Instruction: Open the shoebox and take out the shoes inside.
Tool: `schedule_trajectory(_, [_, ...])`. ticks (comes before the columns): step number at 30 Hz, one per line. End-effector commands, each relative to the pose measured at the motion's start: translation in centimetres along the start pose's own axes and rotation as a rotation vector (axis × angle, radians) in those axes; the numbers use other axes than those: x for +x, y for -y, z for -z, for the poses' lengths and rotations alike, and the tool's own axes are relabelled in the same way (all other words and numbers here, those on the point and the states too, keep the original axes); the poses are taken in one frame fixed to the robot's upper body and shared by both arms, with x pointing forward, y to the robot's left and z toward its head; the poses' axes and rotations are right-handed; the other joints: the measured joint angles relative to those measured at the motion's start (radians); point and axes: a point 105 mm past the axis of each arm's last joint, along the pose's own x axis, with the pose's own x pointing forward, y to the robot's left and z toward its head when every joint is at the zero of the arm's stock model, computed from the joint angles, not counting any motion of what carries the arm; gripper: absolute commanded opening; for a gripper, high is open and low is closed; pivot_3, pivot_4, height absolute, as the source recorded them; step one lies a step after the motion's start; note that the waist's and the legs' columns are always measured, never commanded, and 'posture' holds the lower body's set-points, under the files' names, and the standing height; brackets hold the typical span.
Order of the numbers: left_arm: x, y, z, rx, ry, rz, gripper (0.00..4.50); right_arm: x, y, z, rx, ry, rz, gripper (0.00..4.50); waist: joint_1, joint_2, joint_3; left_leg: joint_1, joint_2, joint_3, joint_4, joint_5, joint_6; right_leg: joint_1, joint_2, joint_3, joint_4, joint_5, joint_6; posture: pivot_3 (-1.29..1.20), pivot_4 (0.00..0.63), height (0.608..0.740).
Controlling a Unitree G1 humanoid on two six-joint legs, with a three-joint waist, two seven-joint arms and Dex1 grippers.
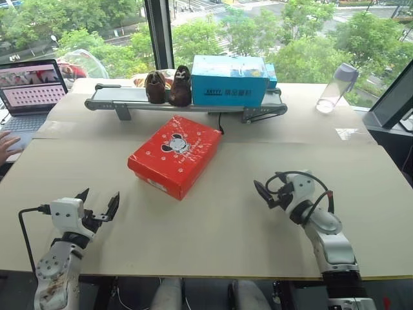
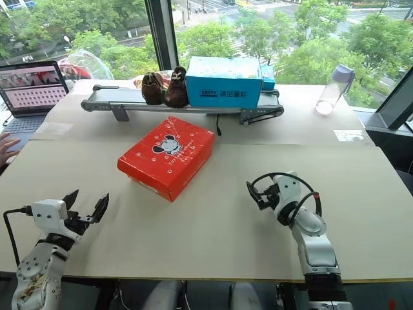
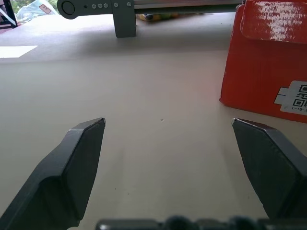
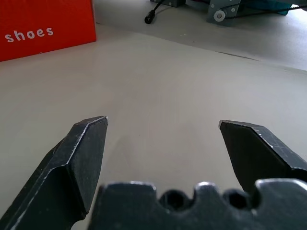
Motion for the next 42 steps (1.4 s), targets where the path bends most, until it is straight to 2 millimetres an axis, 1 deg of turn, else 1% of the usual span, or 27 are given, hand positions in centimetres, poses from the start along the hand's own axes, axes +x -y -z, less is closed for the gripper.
schedule_trajectory(1, [0.1,-0.6,-0.9,0.030,0.034,-0.008,4.50,0.0,0.1,-1.8,-0.034,0.058,-0.016,4.44,0.000,0.000,0.000,0.000,0.000,0.000,0.000,0.000,0.000,0.000,0.000,0.000,0.000,0.000,0.000,0.00,0.150,0.740])
schedule_trajectory(4, [0.1,-2.3,-1.3,0.030,0.045,-0.044,4.50,0.1,0.1,-2.0,-0.039,0.058,-0.043,4.44,0.000,0.000,0.000,0.000,0.000,0.000,0.000,0.000,0.000,0.000,0.000,0.000,0.000,0.000,0.000,0.00,0.150,0.740])
schedule_trajectory(7, [0.0,-3.2,-2.0,0.027,0.057,-0.026,4.50,0.3,0.1,-2.4,-0.041,0.062,-0.071,4.44,-0.003,0.000,0.000,0.000,0.000,0.000,0.000,0.000,0.000,0.000,0.001,0.000,0.000,0.000,0.000,0.00,0.150,0.740])
schedule_trajectory(12, [-0.4,-3.4,-4.1,0.047,0.077,0.109,4.50,0.8,-0.5,-3.2,-0.070,0.053,-0.155,4.44,-0.002,0.000,0.000,0.000,0.001,0.000,0.000,0.000,0.000,0.000,0.001,0.000,0.000,0.000,0.000,0.00,0.150,0.740])
schedule_trajectory(15, [-0.4,-4.1,-5.2,0.067,0.055,0.169,4.50,1.1,-1.1,-4.4,-0.061,0.052,-0.233,4.44,-0.002,0.000,0.000,0.000,0.001,0.000,0.000,0.000,0.000,0.000,0.000,0.000,0.000,-0.001,-0.002,0.00,0.150,0.740])
schedule_trajectory(17, [-0.4,-4.2,-5.6,0.062,0.041,0.224,4.50,1.2,-1.6,-4.9,-0.047,0.047,-0.287,4.44,-0.001,0.000,0.000,0.000,0.001,0.000,0.000,0.000,0.000,-0.001,0.000,0.000,0.001,-0.001,-0.002,0.00,0.150,0.740])
schedule_trajectory(18, [-0.3,-4.4,-5.7,0.062,0.035,0.235,4.00,1.2,-1.9,-5.1,-0.049,0.040,-0.307,3.94,-0.001,0.000,0.000,0.000,0.001,0.000,0.000,0.000,0.000,-0.001,0.000,0.000,0.001,-0.002,-0.004,0.00,0.150,0.740])
schedule_trajectory(20, [0.0,-5.0,-5.8,0.086,0.021,0.248,3.48,1.3,-2.4,-5.2,-0.060,0.025,-0.346,3.46,0.000,0.000,0.000,0.000,0.001,0.000,0.000,0.000,0.000,0.000,0.000,0.000,0.001,-0.003,-0.006,0.00,0.150,0.740])
schedule_trajectory(25, [1.5,-6.3,-5.9,0.118,0.005,0.229,1.68,1.6,-2.7,-4.7,-0.083,-0.001,-0.354,1.74,0.001,-0.001,0.001,0.000,0.001,0.000,0.000,0.000,0.000,-0.001,0.001,0.000,0.001,-0.003,-0.006,0.00,0.150,0.740])
schedule_trajectory(26, [2.3,-6.8,-5.6,0.129,0.001,0.189,1.35,2.2,-2.4,-4.4,-0.112,-0.004,-0.322,1.41,0.001,-0.001,0.001,0.000,0.001,0.000,0.000,0.000,0.000,-0.001,0.000,0.000,0.001,-0.003,-0.006,0.00,0.150,0.740])
schedule_trajectory(28, [3.2,-7.2,-5.3,0.142,-0.001,0.145,0.60,2.9,-2.1,-4.1,-0.149,-0.006,-0.287,0.70,0.001,-0.001,0.001,0.000,0.000,0.000,0.000,0.000,0.000,0.000,0.000,0.000,0.001,0.000,0.000,0.00,0.150,0.740])
schedule_trajectory(29, [4.0,-7.2,-5.2,0.147,0.012,0.127,0.23,3.6,-1.9,-4.0,-0.146,-0.005,-0.254,0.37,0.000,-0.001,0.001,0.000,0.000,0.000,0.000,0.000,0.000,-0.001,0.001,0.000,0.001,0.001,0.000,0.00,0.150,0.740])
schedule_trajectory(30, [4.7,-7.0,-5.2,0.150,0.025,0.115,0.00,4.2,-1.7,-3.9,-0.148,-0.003,-0.230,0.05,0.000,-0.001,0.001,0.000,0.000,0.000,0.000,0.000,0.000,-0.001,0.001,0.000,0.001,0.001,0.001,0.00,0.150,0.740])
schedule_trajectory(32, [5.9,-6.7,-5.1,0.160,0.041,0.097,0.00,5.1,-1.5,-3.8,-0.153,0.001,-0.190,0.05,0.000,-0.001,0.001,0.000,0.000,0.000,0.000,0.000,0.000,-0.001,0.001,0.000,0.001,0.001,0.002,0.00,0.150,0.740])
schedule_trajectory(34, [8.2,-5.8,-5.0,0.144,0.047,0.084,0.00,6.3,-1.0,-3.7,-0.147,-0.009,-0.138,0.05,0.001,-0.002,0.001,0.000,0.000,0.000,0.001,0.001,0.001,0.000,0.001,0.000,0.002,0.002,0.002,0.00,0.150,0.740])
schedule_trajectory(36, [9.5,-5.3,-5.1,0.133,0.054,0.083,0.00,7.0,-0.9,-3.7,-0.149,-0.011,-0.114,0.05,0.003,-0.003,0.002,0.000,-0.001,0.000,0.001,0.001,0.001,-0.001,0.001,0.000,0.002,0.004,0.000,0.00,0.150,0.740])
schedule_trajectory(40, [12.4,-2.5,-4.7,0.138,0.038,0.172,0.00,8.9,-1.9,-4.4,-0.124,0.011,-0.125,0.05,-0.002,-0.004,0.003,0.000,-0.001,0.000,0.001,0.002,0.002,0.000,0.002,0.001,0.003,0.007,-0.002,0.00,0.150,0.740])
schedule_trajectory(42, [13.5,-1.2,-4.7,0.137,0.034,0.209,0.00,9.8,-2.9,-4.1,-0.121,-0.016,-0.160,0.05,-0.004,-0.004,0.003,0.000,-0.002,0.000,0.001,0.002,0.002,-0.001,0.002,0.001,0.003,0.007,-0.002,0.00,0.150,0.740])
